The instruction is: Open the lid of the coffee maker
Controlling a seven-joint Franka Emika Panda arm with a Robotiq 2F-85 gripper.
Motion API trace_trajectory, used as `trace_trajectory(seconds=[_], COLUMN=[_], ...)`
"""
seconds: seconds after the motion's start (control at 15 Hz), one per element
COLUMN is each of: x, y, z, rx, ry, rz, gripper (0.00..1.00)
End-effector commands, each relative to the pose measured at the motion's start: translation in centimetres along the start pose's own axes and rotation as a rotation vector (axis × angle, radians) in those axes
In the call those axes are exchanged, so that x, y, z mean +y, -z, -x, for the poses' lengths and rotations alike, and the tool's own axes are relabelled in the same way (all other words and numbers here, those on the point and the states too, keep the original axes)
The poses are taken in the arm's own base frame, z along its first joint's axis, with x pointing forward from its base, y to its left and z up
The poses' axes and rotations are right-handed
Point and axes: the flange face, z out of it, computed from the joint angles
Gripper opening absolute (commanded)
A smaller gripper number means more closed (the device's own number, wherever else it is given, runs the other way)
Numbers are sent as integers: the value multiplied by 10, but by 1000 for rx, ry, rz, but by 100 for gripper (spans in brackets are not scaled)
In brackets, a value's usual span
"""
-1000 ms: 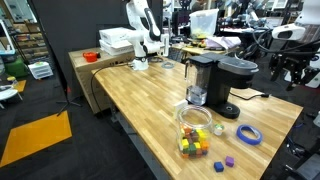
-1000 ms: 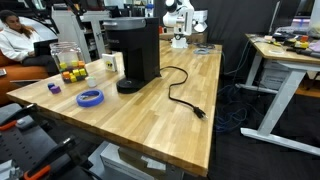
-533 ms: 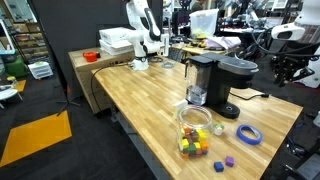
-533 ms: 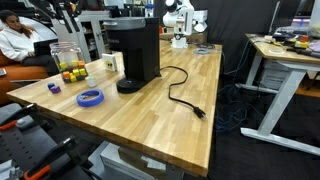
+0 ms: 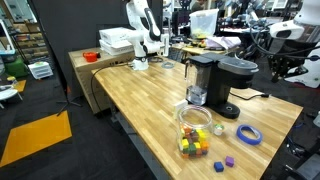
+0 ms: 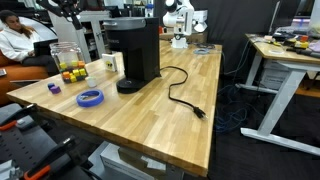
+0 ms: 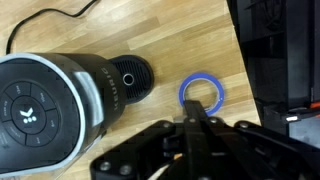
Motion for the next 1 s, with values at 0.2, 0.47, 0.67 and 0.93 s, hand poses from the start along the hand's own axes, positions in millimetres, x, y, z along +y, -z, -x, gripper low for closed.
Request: trace_trajectory(seconds=[0.2,0.47,0.67,0.93], x=[8,12,13,21], y=[-6,-10,-15,-22], z=[-3,-2,-4,-3], rx=[-65,-68,-53,-42], ry=[72,59,48,35], rz=[86,109,109,119], gripper=[0,0,0,0])
